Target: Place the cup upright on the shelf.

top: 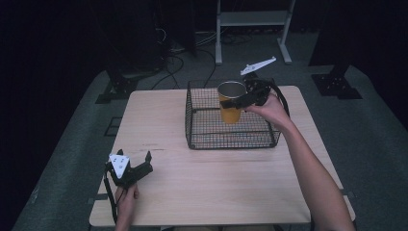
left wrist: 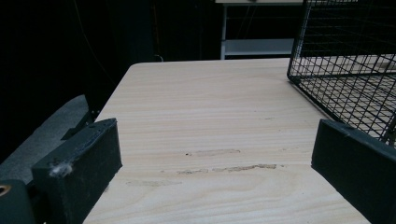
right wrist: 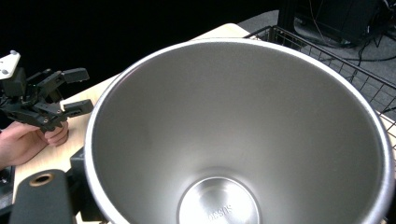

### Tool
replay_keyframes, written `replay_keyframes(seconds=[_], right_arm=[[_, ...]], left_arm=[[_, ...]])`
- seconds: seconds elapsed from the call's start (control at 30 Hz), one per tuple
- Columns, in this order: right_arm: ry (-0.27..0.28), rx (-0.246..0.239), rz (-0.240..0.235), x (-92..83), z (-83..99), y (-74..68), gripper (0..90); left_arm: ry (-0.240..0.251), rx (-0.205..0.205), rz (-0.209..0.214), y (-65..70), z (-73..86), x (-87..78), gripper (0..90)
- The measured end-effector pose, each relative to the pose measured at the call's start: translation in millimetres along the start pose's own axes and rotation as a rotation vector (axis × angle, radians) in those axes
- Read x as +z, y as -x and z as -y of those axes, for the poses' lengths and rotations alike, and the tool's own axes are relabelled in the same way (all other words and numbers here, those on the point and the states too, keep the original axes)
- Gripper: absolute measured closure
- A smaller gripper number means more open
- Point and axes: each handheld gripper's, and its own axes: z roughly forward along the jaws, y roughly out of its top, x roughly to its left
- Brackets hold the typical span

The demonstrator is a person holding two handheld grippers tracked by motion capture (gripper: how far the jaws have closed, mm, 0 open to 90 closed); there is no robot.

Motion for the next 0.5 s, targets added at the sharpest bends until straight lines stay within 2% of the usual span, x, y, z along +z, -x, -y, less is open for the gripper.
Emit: replay_keyframes(seconds=[0.33, 0.5], right_arm=[[-0.031, 0.002, -0.002, 16.8, -1.2, 8.6, 13.1], [-0.04, 0.019, -0.001, 25.8, 1.3, 14.8, 13.1]], left_arm=[[0.001, -0.002, 0.001, -0.1, 0.0, 0.0, 0.8], [0.0, 0.0, 0.001, -0.1, 0.0, -0.1, 0.8]])
